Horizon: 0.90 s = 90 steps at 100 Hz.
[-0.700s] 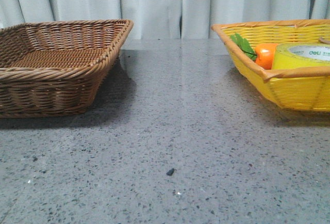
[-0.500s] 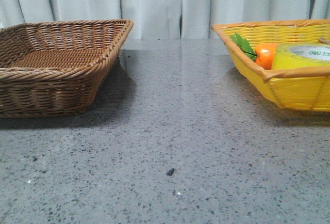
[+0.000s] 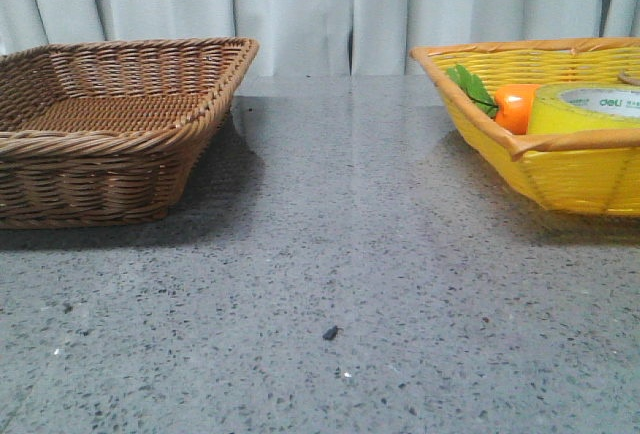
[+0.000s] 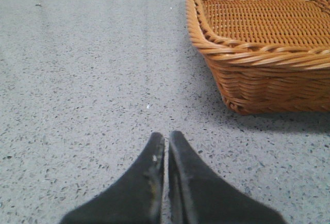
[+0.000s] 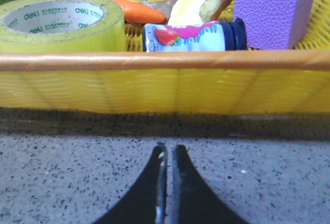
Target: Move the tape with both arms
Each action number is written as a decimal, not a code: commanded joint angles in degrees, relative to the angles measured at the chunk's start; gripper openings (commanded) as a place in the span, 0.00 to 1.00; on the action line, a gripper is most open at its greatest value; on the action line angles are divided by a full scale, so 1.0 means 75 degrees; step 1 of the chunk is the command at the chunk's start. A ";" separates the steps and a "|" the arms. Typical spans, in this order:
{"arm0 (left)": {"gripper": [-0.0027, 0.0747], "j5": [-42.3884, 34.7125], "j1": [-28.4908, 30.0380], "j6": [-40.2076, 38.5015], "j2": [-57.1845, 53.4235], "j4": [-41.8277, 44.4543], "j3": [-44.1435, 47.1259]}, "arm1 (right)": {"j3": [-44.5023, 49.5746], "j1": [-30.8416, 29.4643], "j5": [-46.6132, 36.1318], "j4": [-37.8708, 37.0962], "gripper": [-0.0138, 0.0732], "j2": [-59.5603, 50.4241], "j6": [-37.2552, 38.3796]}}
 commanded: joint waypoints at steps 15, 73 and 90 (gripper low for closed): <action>0.01 -0.0419 0.0002 -0.0073 -0.0231 -0.0029 0.0067 | 0.0172 -0.0058 -0.0175 0.0009 0.07 -0.0139 -0.0067; 0.01 -0.0479 0.0002 -0.0060 -0.0231 0.0839 0.0067 | 0.0172 -0.0058 -0.0175 0.0009 0.07 -0.0139 -0.0067; 0.01 -0.0747 0.0002 -0.0060 -0.0231 0.1031 0.0067 | 0.0172 -0.0058 -0.0175 0.0009 0.07 -0.0139 -0.0067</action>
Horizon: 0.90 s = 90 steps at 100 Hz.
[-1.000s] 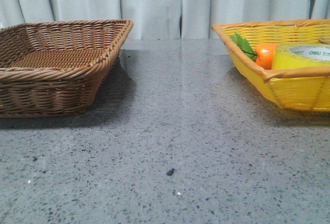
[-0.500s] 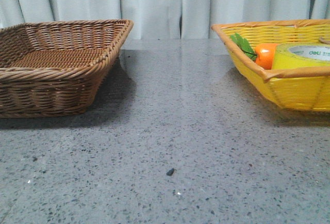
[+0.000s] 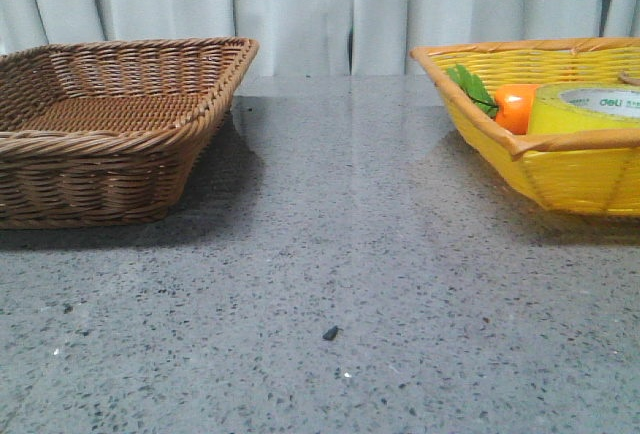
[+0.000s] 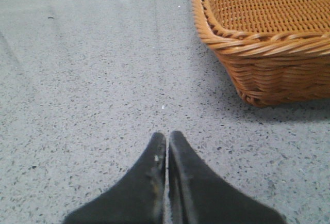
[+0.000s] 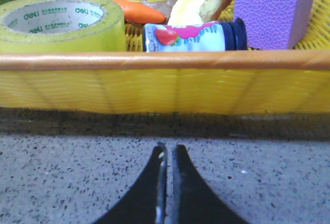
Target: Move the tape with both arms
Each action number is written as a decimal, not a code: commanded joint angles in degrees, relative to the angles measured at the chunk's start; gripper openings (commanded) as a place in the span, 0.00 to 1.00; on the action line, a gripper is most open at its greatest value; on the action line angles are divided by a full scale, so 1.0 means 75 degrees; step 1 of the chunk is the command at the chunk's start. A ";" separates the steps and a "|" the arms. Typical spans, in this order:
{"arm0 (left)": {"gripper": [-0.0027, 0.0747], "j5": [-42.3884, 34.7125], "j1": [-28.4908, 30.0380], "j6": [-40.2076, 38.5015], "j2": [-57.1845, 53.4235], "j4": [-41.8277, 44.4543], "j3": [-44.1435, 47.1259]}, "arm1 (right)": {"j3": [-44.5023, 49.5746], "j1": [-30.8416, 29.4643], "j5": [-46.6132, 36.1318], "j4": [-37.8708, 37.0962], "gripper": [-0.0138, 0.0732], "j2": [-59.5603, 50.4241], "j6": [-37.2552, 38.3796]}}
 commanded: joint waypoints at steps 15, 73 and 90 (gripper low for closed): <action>0.01 -0.1198 0.0002 -0.0060 -0.0231 0.0095 0.0067 | 0.0172 -0.0058 -0.0225 0.0009 0.07 -0.0139 -0.0067; 0.01 -0.1531 0.0002 -0.0060 -0.0231 -0.0777 0.0067 | 0.0172 -0.0058 -0.1150 0.0009 0.07 -0.0139 -0.0067; 0.01 -0.1817 0.0002 -0.0060 -0.0218 -0.0777 0.0067 | 0.0172 -0.0058 -0.1921 0.0026 0.07 -0.0139 -0.0067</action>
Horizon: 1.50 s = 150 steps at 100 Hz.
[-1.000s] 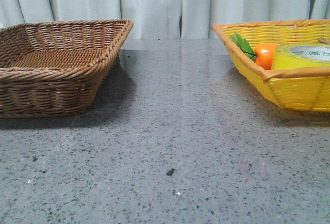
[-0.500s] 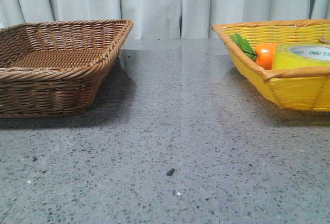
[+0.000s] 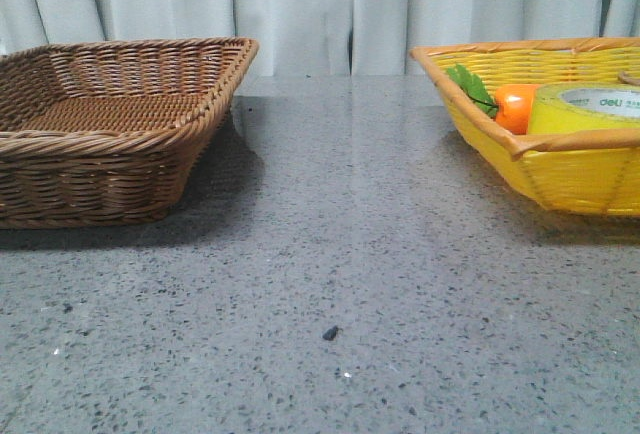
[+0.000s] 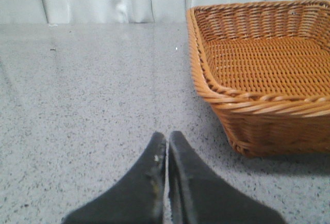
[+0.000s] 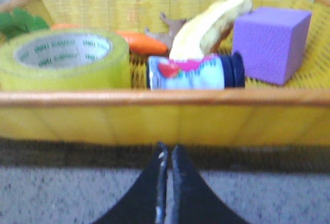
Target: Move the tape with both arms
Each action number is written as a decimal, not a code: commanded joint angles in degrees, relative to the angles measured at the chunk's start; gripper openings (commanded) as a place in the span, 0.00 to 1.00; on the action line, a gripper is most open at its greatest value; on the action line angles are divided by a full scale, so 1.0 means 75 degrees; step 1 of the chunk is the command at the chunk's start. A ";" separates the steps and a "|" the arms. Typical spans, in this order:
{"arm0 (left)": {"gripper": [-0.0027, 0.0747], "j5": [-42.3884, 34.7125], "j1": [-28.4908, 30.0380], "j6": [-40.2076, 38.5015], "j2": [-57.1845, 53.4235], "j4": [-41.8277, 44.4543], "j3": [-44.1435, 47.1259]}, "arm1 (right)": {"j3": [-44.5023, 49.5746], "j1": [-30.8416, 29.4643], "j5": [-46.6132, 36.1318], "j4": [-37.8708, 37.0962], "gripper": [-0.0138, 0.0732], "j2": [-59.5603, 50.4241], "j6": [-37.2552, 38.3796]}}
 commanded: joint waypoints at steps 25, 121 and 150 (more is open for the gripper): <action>0.01 -0.1286 0.0002 -0.0060 -0.0218 -0.0088 0.0067 | 0.0172 -0.0058 -0.1372 0.0010 0.07 -0.0139 -0.0067; 0.01 -0.1200 0.0002 -0.0060 -0.0218 0.0255 -0.0036 | 0.0099 -0.0058 -0.1397 0.0022 0.07 -0.0139 -0.0067; 0.01 -0.1308 0.0002 -0.0060 0.0296 -0.0165 -0.0667 | -0.0551 -0.0044 -0.1332 0.0039 0.07 0.0206 -0.0067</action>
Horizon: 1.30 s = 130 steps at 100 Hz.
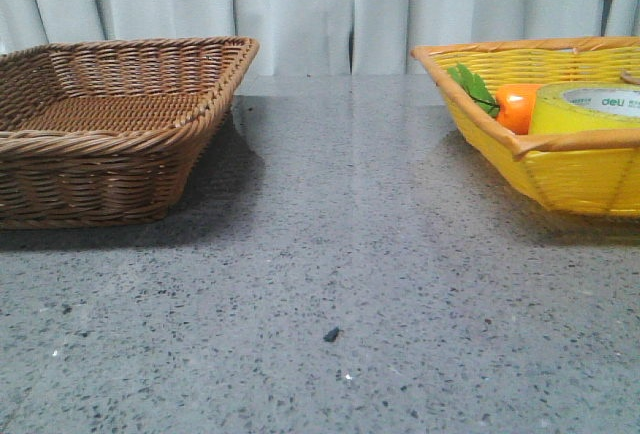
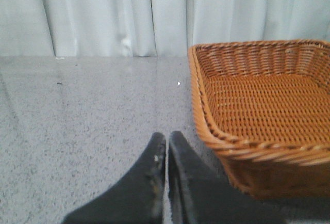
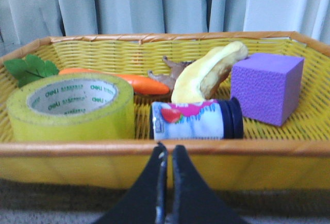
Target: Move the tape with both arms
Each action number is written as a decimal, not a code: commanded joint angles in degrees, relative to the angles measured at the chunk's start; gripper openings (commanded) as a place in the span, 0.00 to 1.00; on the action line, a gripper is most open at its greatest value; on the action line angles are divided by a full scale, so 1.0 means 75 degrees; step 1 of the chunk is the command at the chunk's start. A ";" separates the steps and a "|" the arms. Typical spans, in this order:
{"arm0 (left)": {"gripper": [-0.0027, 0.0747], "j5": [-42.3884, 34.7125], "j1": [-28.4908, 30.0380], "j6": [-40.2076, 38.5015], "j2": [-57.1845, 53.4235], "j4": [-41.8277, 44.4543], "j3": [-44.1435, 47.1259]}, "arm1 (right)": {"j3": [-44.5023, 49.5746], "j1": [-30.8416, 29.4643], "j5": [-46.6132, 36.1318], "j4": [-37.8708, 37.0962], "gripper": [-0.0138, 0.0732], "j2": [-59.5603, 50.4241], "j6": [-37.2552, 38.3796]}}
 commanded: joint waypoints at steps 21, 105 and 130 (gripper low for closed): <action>0.01 -0.0649 0.0002 -0.0060 0.1247 -0.0087 -0.1357 | -0.1618 -0.0044 -0.0181 0.0126 0.07 0.1216 -0.0067; 0.01 -0.0649 0.0002 -0.0060 0.3242 -0.0087 -0.3048 | -0.6774 0.2072 0.4390 0.0287 0.60 0.7086 -0.0067; 0.01 -0.0649 0.0002 -0.0060 0.3242 -0.0087 -0.3048 | -0.7859 0.2604 0.4851 0.0531 0.60 0.9007 -0.0067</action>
